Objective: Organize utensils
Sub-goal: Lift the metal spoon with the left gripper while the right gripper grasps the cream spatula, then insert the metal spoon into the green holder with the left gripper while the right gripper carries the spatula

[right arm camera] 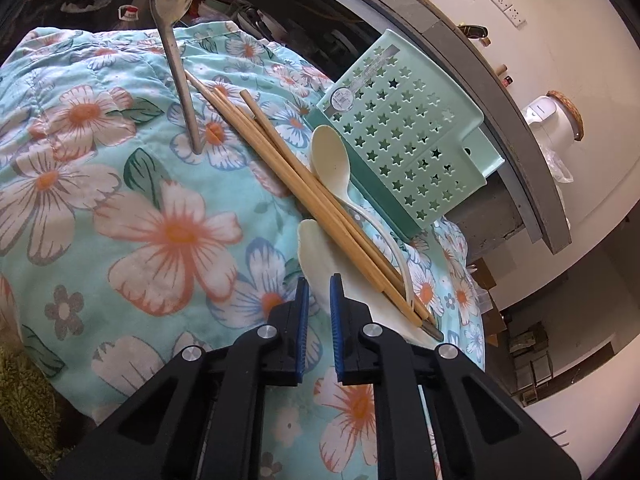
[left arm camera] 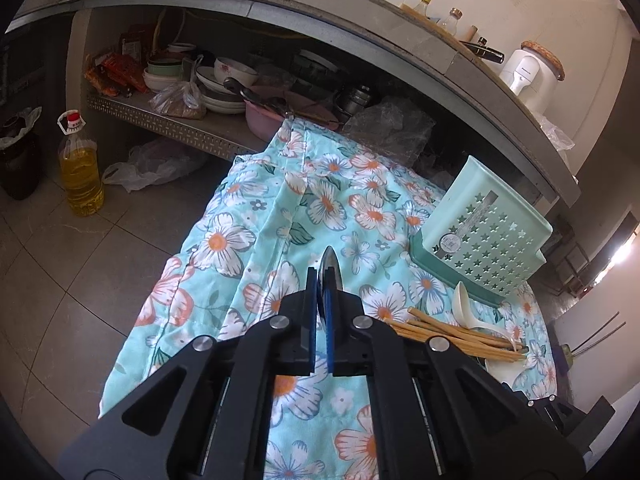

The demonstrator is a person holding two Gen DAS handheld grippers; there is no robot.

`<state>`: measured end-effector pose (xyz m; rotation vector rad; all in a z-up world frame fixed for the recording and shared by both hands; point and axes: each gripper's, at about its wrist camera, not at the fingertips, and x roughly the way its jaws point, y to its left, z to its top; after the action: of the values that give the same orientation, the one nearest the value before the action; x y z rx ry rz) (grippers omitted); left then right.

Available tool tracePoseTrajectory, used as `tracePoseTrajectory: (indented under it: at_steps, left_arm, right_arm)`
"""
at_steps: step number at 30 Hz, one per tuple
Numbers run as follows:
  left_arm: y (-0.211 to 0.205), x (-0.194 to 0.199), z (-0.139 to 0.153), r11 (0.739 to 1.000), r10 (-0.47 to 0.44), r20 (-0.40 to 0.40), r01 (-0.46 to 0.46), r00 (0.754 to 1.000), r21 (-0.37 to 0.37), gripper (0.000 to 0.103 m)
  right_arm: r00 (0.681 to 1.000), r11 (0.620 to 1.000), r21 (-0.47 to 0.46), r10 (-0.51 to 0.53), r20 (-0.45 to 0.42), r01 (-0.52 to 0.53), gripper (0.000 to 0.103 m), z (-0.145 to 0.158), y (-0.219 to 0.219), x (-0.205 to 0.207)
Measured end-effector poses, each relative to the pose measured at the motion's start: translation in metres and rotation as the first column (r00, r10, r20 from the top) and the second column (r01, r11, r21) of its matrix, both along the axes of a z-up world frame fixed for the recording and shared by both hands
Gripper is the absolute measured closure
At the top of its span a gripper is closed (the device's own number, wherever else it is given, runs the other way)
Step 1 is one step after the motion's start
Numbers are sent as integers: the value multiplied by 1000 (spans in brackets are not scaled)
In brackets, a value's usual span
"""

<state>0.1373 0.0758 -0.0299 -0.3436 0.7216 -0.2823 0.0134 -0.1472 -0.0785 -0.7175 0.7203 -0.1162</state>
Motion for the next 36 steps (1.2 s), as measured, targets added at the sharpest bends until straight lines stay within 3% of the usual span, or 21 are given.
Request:
tracePoseTrajectory:
  at_steps: [3, 12, 20, 25, 36]
  left_arm:
    - [4, -3, 9, 1000, 10, 21, -10, 1000, 5, 101]
    - [12, -5, 28, 998, 32, 67, -36, 997, 49, 101]
    - [3, -8, 52, 996, 40, 126, -50, 991, 78, 101]
    - [-3, -13, 71, 994, 38, 173, -55, 984, 97, 101]
    - [-16, -21, 109, 990, 30, 258, -65, 966, 127, 101]
  right_arm:
    - [1000, 999, 35, 20, 14, -20, 98, 14, 2, -6]
    - [994, 958, 279, 30, 107, -59, 101, 76, -1, -17]
    - [986, 860, 499, 27, 163, -106, 101, 108, -21, -15]
    - [980, 795, 590, 27, 198, -141, 101, 123, -34, -14]
    - [961, 675, 702, 36, 273, -225, 101, 150, -50, -14]
